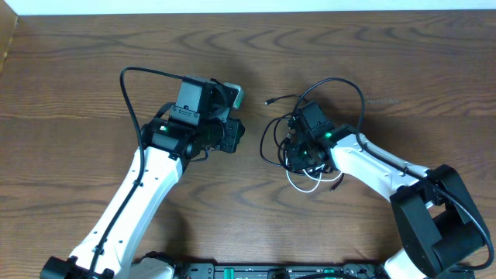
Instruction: Untangle cables
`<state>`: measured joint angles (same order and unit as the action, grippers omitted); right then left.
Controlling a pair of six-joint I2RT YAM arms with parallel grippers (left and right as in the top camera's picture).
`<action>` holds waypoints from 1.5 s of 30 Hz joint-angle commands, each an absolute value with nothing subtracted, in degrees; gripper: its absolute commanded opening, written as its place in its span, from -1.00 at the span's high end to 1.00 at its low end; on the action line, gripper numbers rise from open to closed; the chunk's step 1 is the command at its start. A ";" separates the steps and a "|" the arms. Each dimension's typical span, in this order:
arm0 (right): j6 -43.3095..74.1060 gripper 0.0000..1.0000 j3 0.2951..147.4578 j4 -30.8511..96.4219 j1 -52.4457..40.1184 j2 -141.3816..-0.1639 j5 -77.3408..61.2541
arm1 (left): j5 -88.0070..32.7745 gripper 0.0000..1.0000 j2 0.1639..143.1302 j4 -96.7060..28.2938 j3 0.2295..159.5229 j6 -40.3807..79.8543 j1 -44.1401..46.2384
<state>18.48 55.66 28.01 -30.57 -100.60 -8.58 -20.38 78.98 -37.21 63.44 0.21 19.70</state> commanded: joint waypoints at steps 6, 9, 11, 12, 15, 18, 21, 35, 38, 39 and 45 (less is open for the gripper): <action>17.69 0.98 63.83 39.46 -29.61 -93.93 -1.93 | -21.41 0.28 78.54 -37.78 63.33 0.89 19.53; 17.52 0.98 68.51 45.32 -28.73 -88.90 1.80 | -21.43 0.21 78.56 -37.78 63.33 1.69 19.53; 17.50 0.98 72.12 48.90 -27.64 -85.30 3.14 | -21.89 0.14 78.56 -37.78 63.33 2.59 19.53; 17.15 0.98 73.54 50.06 -27.07 -83.88 3.09 | -22.50 0.12 78.59 -37.76 63.33 3.18 19.53; 17.06 0.98 78.28 53.36 -24.40 -78.28 3.09 | -30.02 0.11 78.78 -37.71 63.26 4.54 19.57; 16.67 0.98 81.14 54.87 -21.12 -73.52 3.03 | -34.48 0.08 79.40 -37.69 63.22 4.64 19.70; 16.67 0.98 82.76 55.27 -19.51 -69.43 3.07 | -36.01 0.06 81.71 -37.39 63.22 4.60 21.12; 14.31 0.98 98.87 62.67 -16.38 -67.83 6.13 | -40.36 0.06 90.13 -26.55 63.22 3.86 32.73; 13.45 0.98 98.96 63.48 -15.88 -67.94 6.39 | -45.19 0.06 90.13 -23.64 63.22 2.15 33.65; 13.45 0.98 98.96 63.51 -15.84 -68.10 6.39 | -45.84 0.06 90.13 -22.94 63.22 2.15 33.89; 13.45 0.98 98.96 63.48 -15.84 -68.25 6.31 | -45.91 0.05 90.15 -20.45 63.22 1.48 34.87</action>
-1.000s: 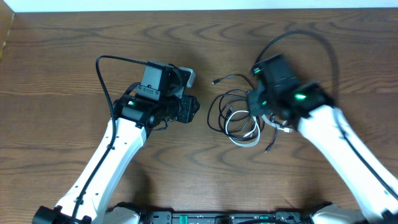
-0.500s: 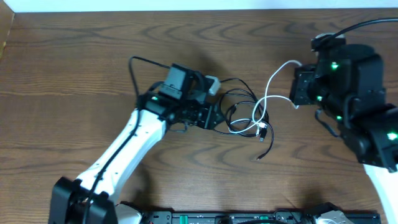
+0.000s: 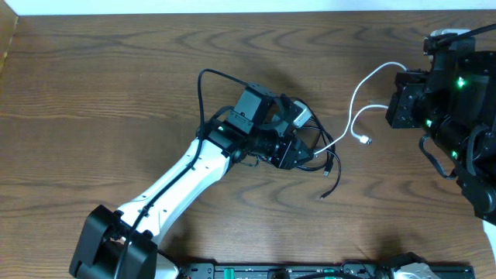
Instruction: Untangle cables
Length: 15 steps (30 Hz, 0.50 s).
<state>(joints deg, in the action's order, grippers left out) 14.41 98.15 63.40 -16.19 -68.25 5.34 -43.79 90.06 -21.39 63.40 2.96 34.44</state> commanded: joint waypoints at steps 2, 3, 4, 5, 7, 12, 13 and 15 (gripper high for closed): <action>13.45 0.98 98.96 63.51 -15.84 -68.25 6.31 | -45.89 0.04 90.15 -19.44 63.22 1.08 35.11; 13.45 0.98 98.96 63.55 -15.84 -68.25 6.31 | -45.91 0.04 90.17 -18.92 63.22 1.08 35.24; 13.45 0.98 98.96 63.66 -15.84 -68.25 6.31 | -46.06 0.04 90.17 -18.35 63.22 1.08 35.40; 13.45 0.98 98.96 63.75 -15.84 -68.25 6.31 | -46.06 0.04 90.24 -17.80 63.22 1.06 35.57; 13.45 0.99 98.96 64.03 -15.84 -68.25 6.04 | -46.04 0.04 90.37 -17.30 63.22 0.40 35.92; 13.50 0.98 98.96 64.10 -15.84 -68.25 5.19 | -45.84 0.04 92.12 -16.51 63.22 -1.43 37.06; 13.50 0.98 98.96 64.16 -15.84 -68.25 5.15 | -45.87 0.04 92.84 -16.08 63.22 -1.48 37.10; 13.47 0.98 98.96 64.36 -15.84 -68.25 4.67 | -45.91 0.04 94.45 -15.07 63.22 -1.45 37.10</action>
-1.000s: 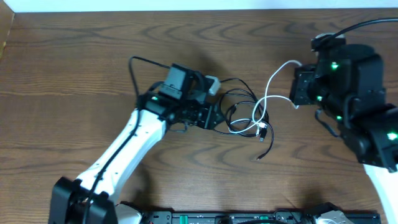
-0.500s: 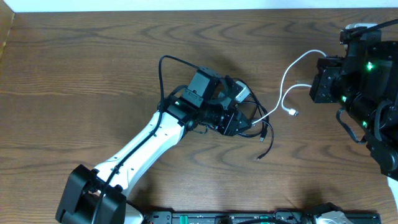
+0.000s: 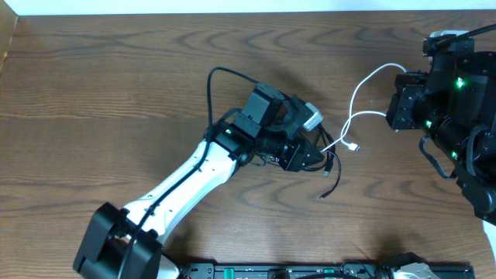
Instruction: Untangle cables
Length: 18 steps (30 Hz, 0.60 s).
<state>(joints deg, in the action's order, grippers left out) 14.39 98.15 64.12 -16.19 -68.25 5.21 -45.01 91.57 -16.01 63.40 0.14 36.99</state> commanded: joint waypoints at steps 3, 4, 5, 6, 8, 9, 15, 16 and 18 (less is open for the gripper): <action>13.47 0.98 98.96 64.77 -15.84 -68.25 4.34 | -46.65 0.04 96.86 -14.22 63.22 -1.45 37.12; 13.47 0.98 98.96 64.75 -15.84 -68.27 4.34 | -47.46 0.04 97.60 -14.02 63.22 -1.45 37.10; 13.47 0.98 98.96 64.60 -15.84 -68.25 4.34 | -48.03 0.08 98.63 -14.00 63.22 -1.48 37.10; 13.45 0.98 98.96 64.62 -15.84 -68.25 4.36 | -48.03 0.24 99.00 -14.00 63.22 -1.48 37.10; 13.45 0.98 98.96 64.95 -15.84 -68.25 4.34 | -47.99 0.70 99.24 -13.96 63.22 -1.54 37.10; 13.45 0.98 98.96 65.12 -15.84 -68.27 4.36 | -47.97 0.85 99.24 -13.96 63.22 -1.72 37.10; 13.21 0.98 98.83 67.20 -15.81 -68.36 7.46 | -48.66 0.85 98.24 -14.02 63.22 -1.17 36.60; 13.21 0.98 98.76 67.90 -15.79 -68.53 8.38 | -49.17 0.85 97.65 -14.00 63.22 -1.17 36.29; 13.21 0.98 98.65 69.19 -15.79 -69.41 10.35 | -49.34 0.85 95.59 -14.00 63.22 -0.43 35.35</action>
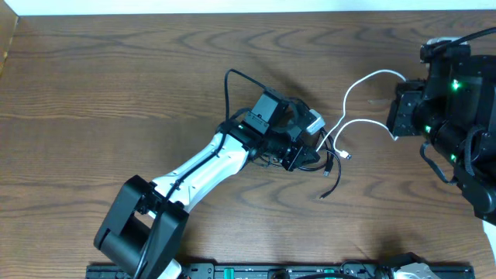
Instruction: Untangle cables
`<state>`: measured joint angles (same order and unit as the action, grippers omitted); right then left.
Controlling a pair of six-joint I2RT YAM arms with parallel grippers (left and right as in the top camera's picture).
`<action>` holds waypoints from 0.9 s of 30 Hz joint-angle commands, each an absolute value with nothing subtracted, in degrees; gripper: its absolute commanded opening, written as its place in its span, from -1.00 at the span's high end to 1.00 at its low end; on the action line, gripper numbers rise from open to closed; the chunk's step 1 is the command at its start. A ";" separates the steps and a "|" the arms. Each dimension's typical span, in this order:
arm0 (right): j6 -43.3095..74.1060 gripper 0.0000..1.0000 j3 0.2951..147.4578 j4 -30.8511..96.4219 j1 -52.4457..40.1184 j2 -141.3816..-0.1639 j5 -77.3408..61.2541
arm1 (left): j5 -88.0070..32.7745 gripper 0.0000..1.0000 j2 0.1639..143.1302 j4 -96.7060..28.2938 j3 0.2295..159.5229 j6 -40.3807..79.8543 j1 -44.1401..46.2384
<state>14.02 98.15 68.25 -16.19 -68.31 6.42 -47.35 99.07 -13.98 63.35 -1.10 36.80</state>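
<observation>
A thin white cable [353,89] runs in two strands from my right gripper [394,116] at the far right to the middle of the table. Its small plug [346,156] lies loose there. My right gripper is shut on the white cable. The black cable [332,175] is bunched under my left gripper [308,154], with one tail trailing toward the table's front. My left gripper appears shut on that bunch, but its fingertips are mostly hidden by the wrist. The white strands still cross the black bunch next to the left gripper.
The brown wooden table [116,77] fills the view. My left arm [201,167] lies slantwise from the front left to the centre. The bulky right arm [465,147] takes up the right edge. A black rail [271,271] runs along the front.
My left gripper has shifted slightly right with the black bunch. The white plug has slid a little toward the bunch and the front, and the white loops have changed shape. My right gripper has barely moved.
At first my right gripper was down in the tangle right of centre and my left gripper stood apart to its left. Later the right gripper was at the far right with the white cable drawn out, the left on the black bunch. Both hold still.
</observation>
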 commanded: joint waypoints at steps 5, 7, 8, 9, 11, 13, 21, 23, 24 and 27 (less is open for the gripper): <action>13.21 0.98 98.43 70.54 -15.79 -72.84 11.49 | -49.28 0.85 88.82 -14.02 63.22 -0.14 32.16; 13.23 0.98 98.43 70.52 -15.79 -74.52 11.84 | -49.28 0.85 86.28 -14.02 63.22 0.14 30.59; 13.23 0.98 98.43 70.52 -15.79 -75.18 12.12 | -49.30 0.85 85.32 -14.02 63.22 0.36 29.91; 13.23 0.98 98.45 70.52 -15.79 -76.34 12.12 | -49.28 0.85 83.64 -14.04 63.22 0.99 28.62; 13.21 0.98 98.43 70.76 -15.77 -79.22 12.14 | -49.30 0.85 80.12 -14.04 63.22 2.22 25.61; 13.23 0.98 98.45 70.96 -15.77 -81.01 12.12 | -49.30 0.85 78.52 -14.24 63.22 2.70 24.25; 13.26 0.61 98.43 73.08 -14.39 -87.18 12.14 | -49.30 0.85 75.55 -15.29 63.24 2.68 21.21; 13.26 0.49 98.43 73.82 -13.85 -88.25 12.12 | -49.36 0.85 75.42 -15.40 63.24 2.72 20.67; 13.23 0.26 98.43 74.22 -13.45 -88.95 12.14 | -49.32 0.85 75.42 -15.75 63.24 2.70 20.45; 13.21 -0.36 98.45 73.84 -13.19 -89.03 12.12 | -49.30 0.85 75.48 -16.21 63.22 2.68 20.43</action>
